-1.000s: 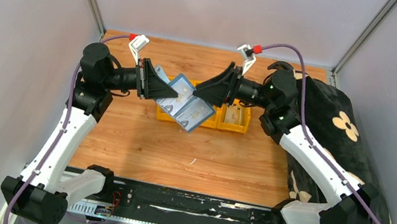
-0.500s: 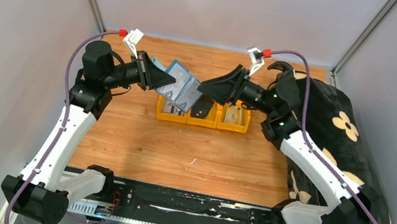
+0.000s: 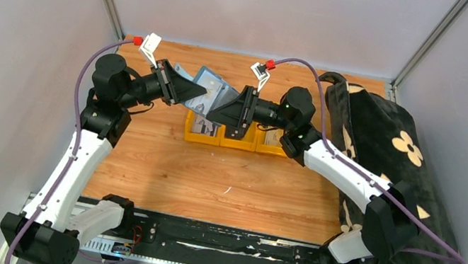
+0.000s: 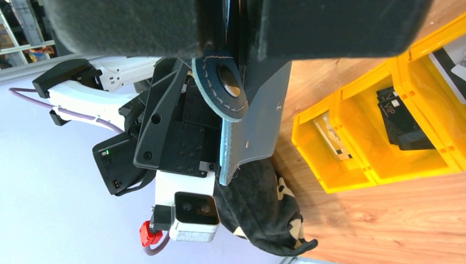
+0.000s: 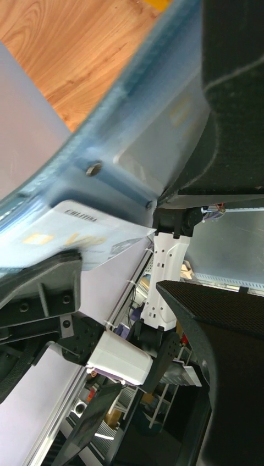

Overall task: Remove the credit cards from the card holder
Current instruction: Remove the credit card from the card holder.

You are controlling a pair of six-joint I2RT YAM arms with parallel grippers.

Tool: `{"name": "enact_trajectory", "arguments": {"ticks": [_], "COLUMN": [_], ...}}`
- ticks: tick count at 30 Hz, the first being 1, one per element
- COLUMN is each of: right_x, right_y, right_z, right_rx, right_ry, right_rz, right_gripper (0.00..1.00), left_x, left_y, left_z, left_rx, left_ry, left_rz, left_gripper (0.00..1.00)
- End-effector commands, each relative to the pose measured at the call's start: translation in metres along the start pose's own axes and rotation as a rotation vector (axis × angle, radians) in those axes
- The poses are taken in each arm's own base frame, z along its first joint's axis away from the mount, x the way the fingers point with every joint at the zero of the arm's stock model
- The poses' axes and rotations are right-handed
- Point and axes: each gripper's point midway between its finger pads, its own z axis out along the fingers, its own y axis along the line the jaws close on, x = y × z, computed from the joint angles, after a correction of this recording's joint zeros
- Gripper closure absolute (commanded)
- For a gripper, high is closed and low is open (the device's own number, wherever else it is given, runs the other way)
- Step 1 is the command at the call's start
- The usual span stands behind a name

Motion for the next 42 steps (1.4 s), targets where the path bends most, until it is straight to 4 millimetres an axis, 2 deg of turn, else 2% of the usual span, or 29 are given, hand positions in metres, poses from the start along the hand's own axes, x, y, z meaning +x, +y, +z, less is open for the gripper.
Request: {"name": "enact_trajectory", "arguments": {"ticks": [1, 6, 8, 13, 15, 19, 22, 30, 35, 42], "right_x": [-0.016, -0.025, -0.028, -0.031, -0.031, -0.029, -0.029, -0.024, -0.021, -0.013], "right_y": [0.023, 0.029, 0.033, 0.037, 0.038, 0.040, 0.048, 0.051, 0.050, 0.044], "right_z": [0.009, 0.016, 0.017, 0.017, 0.015, 0.007, 0.001, -0.008, -0.011, -0.014], "right_rx": [-0.086, -0.137, -0.160, -0.210, -0.225, -0.246, -0.277, -0.273, -0.262, -0.230], "right_ry": [-0.037, -0.063, -0.074, -0.099, -0.107, -0.129, -0.147, -0.151, -0.150, -0.150], "right_rz": [-0.042, -0.028, -0.024, 0.006, 0.016, 0.030, 0.016, 0.004, 0.001, -0.005], "right_gripper": [0.45, 0.46, 0.50, 0.80, 0.86, 0.94, 0.99, 1.00, 1.00, 1.00], "left_x": [-0.004, 0.002, 0.003, 0.005, 0.005, 0.003, 0.002, -0.004, -0.006, -0.011], "left_y": [-0.012, -0.010, -0.010, -0.013, -0.016, -0.025, -0.033, -0.053, -0.056, -0.064], "left_z": [-0.005, -0.007, -0.008, -0.010, -0.010, -0.012, -0.013, -0.017, -0.017, -0.018], "left_rx": [0.034, 0.030, 0.032, 0.037, 0.042, 0.078, 0.111, 0.178, 0.183, 0.196], "left_ry": [-0.034, -0.029, -0.025, -0.022, -0.023, -0.017, -0.011, -0.002, -0.008, -0.022], "left_rz": [-0.009, -0.025, -0.030, -0.044, -0.049, -0.067, -0.074, -0.076, -0.073, -0.064], "left_gripper": [1.00, 1.00, 1.00, 1.00, 0.97, 0.84, 0.82, 0.87, 0.97, 1.00]}}
